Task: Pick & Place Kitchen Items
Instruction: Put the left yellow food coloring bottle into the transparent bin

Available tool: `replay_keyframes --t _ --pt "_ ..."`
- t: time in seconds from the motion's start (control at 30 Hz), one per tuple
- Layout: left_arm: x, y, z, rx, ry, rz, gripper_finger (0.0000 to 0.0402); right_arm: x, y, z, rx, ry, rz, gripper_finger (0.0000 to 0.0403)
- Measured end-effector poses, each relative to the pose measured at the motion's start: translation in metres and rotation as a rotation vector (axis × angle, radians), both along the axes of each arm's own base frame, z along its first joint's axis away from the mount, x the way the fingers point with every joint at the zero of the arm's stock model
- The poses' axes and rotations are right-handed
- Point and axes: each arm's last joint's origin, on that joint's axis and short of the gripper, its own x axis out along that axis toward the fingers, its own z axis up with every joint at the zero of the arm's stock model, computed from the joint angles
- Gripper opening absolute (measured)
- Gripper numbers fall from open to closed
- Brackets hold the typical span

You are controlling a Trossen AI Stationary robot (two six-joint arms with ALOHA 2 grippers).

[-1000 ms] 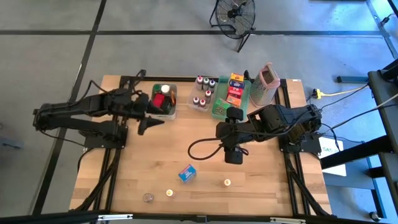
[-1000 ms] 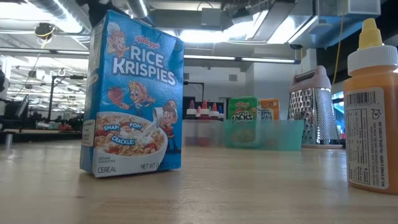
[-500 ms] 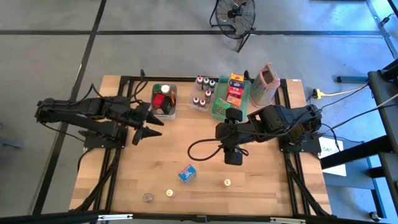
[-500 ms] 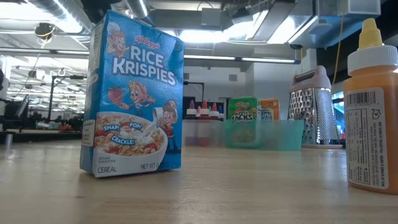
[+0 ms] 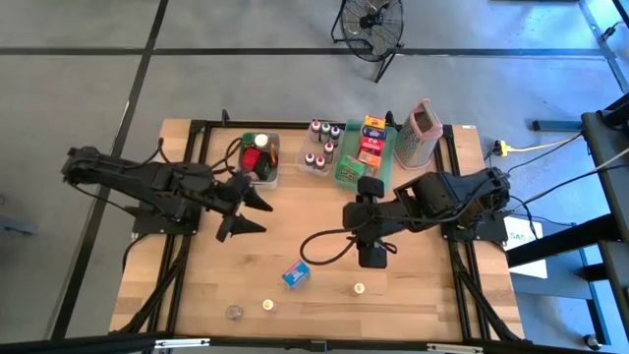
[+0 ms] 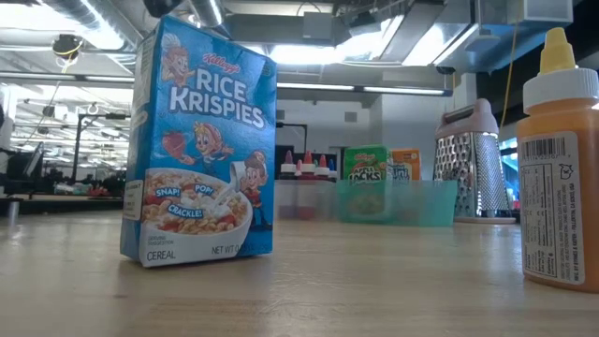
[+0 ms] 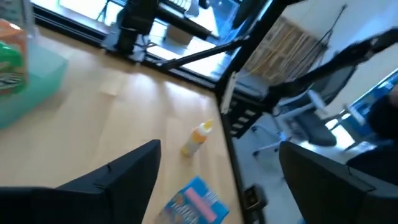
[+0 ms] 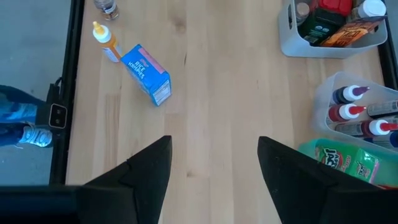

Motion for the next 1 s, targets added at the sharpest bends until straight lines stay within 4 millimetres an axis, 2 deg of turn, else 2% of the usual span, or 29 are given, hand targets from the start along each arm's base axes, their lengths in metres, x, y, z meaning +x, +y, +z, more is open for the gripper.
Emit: replay_keyframes --t 0.23,0.43,0.73,1.0 --pt "0.011 -0.019 -0.006 -0.036 0.024 -0.106 0.0322 -0.005 0.014 -0.003 0.004 0.021 0.016 0.0240" --pt "0.006 -0.043 -0.008 -0.023 0.030 -0.148 0.0322 -0.003 0.034 -0.024 -0.005 0.055 -0.016 0.0240" --pt "-0.008 -0.069 -0.008 -0.062 0.047 -0.226 0.0322 -0.004 0.057 -0.019 0.074 -0.091 -0.077 0.0240" --pt "-0.024 -0.085 -0.023 0.063 0.166 -0.239 0.0322 0.003 0.080 -0.008 0.190 -0.286 -0.104 0.0240"
